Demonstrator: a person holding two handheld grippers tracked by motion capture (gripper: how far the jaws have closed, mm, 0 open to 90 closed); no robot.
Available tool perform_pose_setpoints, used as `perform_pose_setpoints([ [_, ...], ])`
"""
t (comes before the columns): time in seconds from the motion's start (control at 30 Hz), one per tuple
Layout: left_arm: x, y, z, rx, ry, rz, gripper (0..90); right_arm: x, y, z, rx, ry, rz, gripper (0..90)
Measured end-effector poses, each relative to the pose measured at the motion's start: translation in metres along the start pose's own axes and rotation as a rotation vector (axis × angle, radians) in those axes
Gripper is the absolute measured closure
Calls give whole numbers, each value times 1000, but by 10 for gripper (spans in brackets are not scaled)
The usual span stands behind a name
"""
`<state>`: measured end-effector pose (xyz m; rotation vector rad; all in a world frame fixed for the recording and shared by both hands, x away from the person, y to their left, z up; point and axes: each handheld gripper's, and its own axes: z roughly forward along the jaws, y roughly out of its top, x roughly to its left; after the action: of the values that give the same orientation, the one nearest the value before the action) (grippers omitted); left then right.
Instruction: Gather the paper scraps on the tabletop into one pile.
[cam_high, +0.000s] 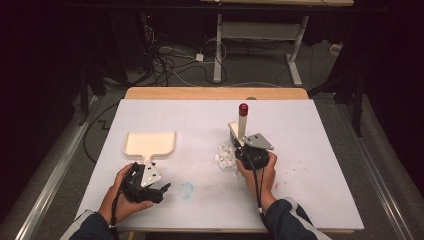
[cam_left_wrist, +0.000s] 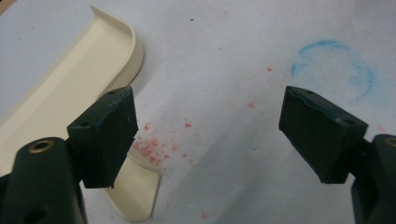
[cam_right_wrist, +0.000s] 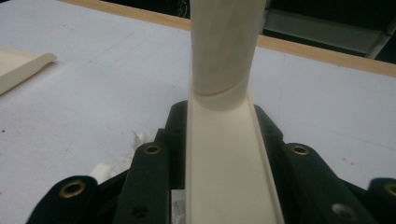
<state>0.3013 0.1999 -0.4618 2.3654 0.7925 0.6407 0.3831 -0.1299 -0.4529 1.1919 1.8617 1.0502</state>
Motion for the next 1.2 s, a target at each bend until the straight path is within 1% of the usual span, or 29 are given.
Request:
perform_pose_setpoints([
  [0.1, 1, 0, -1, 0, 0, 4, 187, -9, 2, -3, -11, -3, 22, 676],
  [0.23, 0, 0, -1, -2, 4, 4, 187, -22, 5, -9, -26, 14, 61, 676],
  [0.37, 1, 0, -1, -4, 6, 1, 187, -34, 9, -18, -51, 25, 84, 675],
  [0.43, 1, 0, -2, -5, 9, -2, 187, -39, 11, -24, -63, 24, 86, 675],
  [0.57, 3, -1, -4, -16, 15, -21, 187, -50, 13, -37, -87, 44, 59, 674],
  [0.63, 5, -1, -4, -20, 29, -26, 187, -56, 13, -43, -101, 55, 42, 675],
  [0.67, 6, -1, -5, -24, 32, -36, 187, -59, 13, -46, -119, 68, 33, 675],
  [0.7, 7, -1, -5, -30, 33, -47, 187, -63, 13, -49, -133, 81, 15, 675],
  [0.73, 8, -2, -5, -36, 37, -55, 187, -64, 13, -51, -138, 76, 4, 675],
  [0.77, 8, -2, -5, -37, 38, -61, 187, -68, 12, -54, -149, 70, -19, 675],
  [0.83, 10, -3, -4, -35, 38, -69, 188, -75, 11, -59, -162, 82, -38, 675],
  [0.87, 10, -3, -4, -34, 37, -72, 188, -78, 11, -61, -161, 80, -39, 676],
  [0.93, 11, -4, -4, -28, 38, -72, 191, -85, 9, -66, -159, 94, -37, 676],
  [0.97, 11, -5, -4, -25, 39, -72, 191, -87, 8, -69, -153, 95, -27, 676],
  [1.0, 12, -5, -4, -29, 48, -65, 191, -90, 8, -71, -154, 94, -33, 676],
  [1.03, 13, -6, -4, -28, 51, -66, 191, -92, 7, -74, -152, 101, -33, 676],
  [1.1, 15, -7, -4, -25, 61, -74, 191, -95, 6, -79, -153, 107, -36, 676],
  [1.2, 20, -10, -4, -17, 70, -90, 191, -97, 5, -86, -156, 106, -52, 676],
])
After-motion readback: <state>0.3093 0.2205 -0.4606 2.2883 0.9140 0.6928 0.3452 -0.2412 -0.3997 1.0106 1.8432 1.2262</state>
